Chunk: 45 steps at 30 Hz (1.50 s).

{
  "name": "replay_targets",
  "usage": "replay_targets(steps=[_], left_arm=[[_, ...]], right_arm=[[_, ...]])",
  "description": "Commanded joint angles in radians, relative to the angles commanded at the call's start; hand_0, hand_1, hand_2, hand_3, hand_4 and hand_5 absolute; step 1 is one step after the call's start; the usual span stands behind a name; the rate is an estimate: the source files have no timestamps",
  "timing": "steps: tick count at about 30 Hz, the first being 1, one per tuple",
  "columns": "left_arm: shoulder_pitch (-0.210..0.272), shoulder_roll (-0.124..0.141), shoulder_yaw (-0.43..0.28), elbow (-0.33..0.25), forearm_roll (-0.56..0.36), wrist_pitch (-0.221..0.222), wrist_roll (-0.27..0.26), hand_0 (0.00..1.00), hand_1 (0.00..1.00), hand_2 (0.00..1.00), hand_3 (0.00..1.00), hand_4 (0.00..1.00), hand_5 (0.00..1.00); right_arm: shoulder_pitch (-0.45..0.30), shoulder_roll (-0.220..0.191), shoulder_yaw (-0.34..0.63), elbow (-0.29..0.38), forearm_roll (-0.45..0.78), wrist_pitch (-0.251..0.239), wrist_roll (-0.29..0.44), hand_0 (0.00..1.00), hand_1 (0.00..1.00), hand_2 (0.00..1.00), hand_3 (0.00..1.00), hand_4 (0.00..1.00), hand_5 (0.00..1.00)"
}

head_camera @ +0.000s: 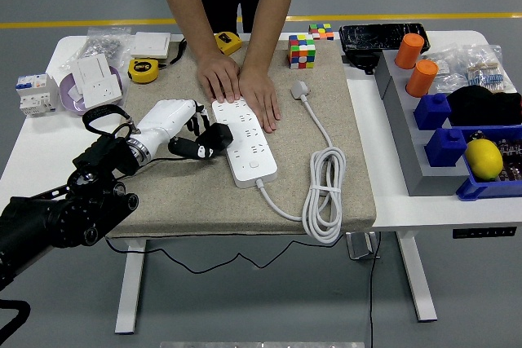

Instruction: Pick up the plug,place it near the board,insert it into the board,press the button

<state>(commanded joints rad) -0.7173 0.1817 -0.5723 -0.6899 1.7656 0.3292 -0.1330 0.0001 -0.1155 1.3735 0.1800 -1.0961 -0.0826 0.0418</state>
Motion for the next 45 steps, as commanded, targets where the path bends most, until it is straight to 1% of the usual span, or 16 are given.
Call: replay_targets(steps=[4,5,10,11,16,17,22,23,27,28,29,35,36,41,42,45], left_arm=[[-0.001,0.002,0.001,-0.001,-0.005,-0.007,-0.002,0.471,0.469,0.401,0.384,0.593,0.130],[-0.001,0.002,0.001,0.000,-0.006,-0.009,-0.002,0.551,0.619,0.551,0.523,0.871,0.264],[-0.005,0.003,-0.006,-0.003,-0.017,-0.022,-0.007,0.551,0.619,0.551,0.523,0.871,0.264],[-0.005,0.003,-0.008,-0.003,-0.019,-0.025,-0.008,0.613,0.691,0.684,0.744,0.998,0.437],[-0.007,0.004,-0.022,-0.004,-0.048,-0.062,-0.016,0.613,0.691,0.684,0.744,0.998,0.437],[-0.007,0.005,-0.025,-0.004,-0.058,-0.073,-0.017,0.737,0.792,0.804,0.879,0.998,0.626],[-0.008,0.007,-0.036,-0.008,-0.085,-0.120,-0.021,0.737,0.792,0.804,0.879,0.998,0.626],[-0.007,0.007,-0.039,-0.009,-0.091,-0.130,-0.022,0.807,0.890,0.905,0.963,0.998,0.853],[-0.001,0.006,-0.072,-0.017,-0.104,-0.163,-0.028,0.807,0.890,0.905,0.963,0.998,0.853],[0.001,0.005,-0.086,-0.021,-0.113,-0.171,-0.030,0.807,0.890,0.905,0.963,0.998,0.853],[0.003,0.005,-0.101,-0.026,-0.121,-0.179,-0.030,0.902,0.977,0.964,0.990,0.998,0.998],[0.037,0.003,-0.258,-0.112,-0.171,-0.196,-0.033,0.902,0.977,0.964,0.990,0.998,0.998],[0.043,0.000,-0.291,-0.128,-0.168,-0.196,-0.029,0.997,0.998,0.989,0.981,0.998,0.998],[0.080,-0.008,-0.428,-0.208,-0.155,-0.189,-0.006,0.997,0.998,0.989,0.981,0.998,0.998],[0.088,-0.009,-0.451,-0.224,-0.157,-0.186,-0.001,0.998,0.998,0.968,0.934,0.998,0.998],[0.125,-0.010,-0.524,-0.287,-0.174,-0.172,0.015,0.998,0.998,0.968,0.934,0.998,0.998]], right_arm=[[0.000,0.000,-0.001,0.000,0.004,0.001,0.000,0.961,0.899,0.848,0.874,0.998,0.955],[0.000,-0.001,-0.002,0.000,0.006,0.002,0.000,0.961,0.900,0.848,0.875,0.998,0.958],[0.003,-0.001,-0.003,0.000,0.012,0.006,-0.001,0.961,0.900,0.848,0.875,0.998,0.958],[0.003,-0.001,-0.004,0.000,0.013,0.007,-0.001,0.962,0.902,0.848,0.875,0.998,0.959],[0.004,-0.001,-0.005,0.000,0.016,0.010,-0.001,0.962,0.902,0.848,0.875,0.998,0.959],[0.004,-0.001,-0.005,0.000,0.017,0.010,-0.001,0.964,0.902,0.848,0.874,0.998,0.959],[0.004,-0.001,-0.005,0.000,0.018,0.011,-0.001,0.964,0.902,0.848,0.874,0.998,0.959],[0.004,0.000,-0.004,0.000,0.018,0.011,-0.001,0.964,0.902,0.848,0.874,0.998,0.960],[0.005,0.000,-0.004,0.000,0.020,0.010,0.001,0.964,0.902,0.848,0.874,0.998,0.960],[0.005,0.000,-0.004,0.000,0.020,0.010,0.002,0.964,0.902,0.848,0.874,0.998,0.960],[0.006,0.000,-0.004,0.000,0.020,0.010,0.002,0.964,0.900,0.848,0.873,0.998,0.961],[0.007,0.002,-0.005,0.000,0.025,0.010,0.003,0.964,0.900,0.848,0.873,0.998,0.961],[0.006,0.002,-0.005,0.000,0.025,0.010,0.003,0.964,0.903,0.848,0.874,0.998,0.957],[0.007,0.002,-0.005,0.000,0.029,0.009,0.004,0.964,0.903,0.848,0.874,0.998,0.957],[0.008,0.001,-0.005,0.000,0.030,0.009,0.005,0.963,0.903,0.848,0.873,0.998,0.957],[0.007,0.001,-0.003,0.000,0.029,0.009,0.006,0.963,0.903,0.848,0.873,0.998,0.957]])
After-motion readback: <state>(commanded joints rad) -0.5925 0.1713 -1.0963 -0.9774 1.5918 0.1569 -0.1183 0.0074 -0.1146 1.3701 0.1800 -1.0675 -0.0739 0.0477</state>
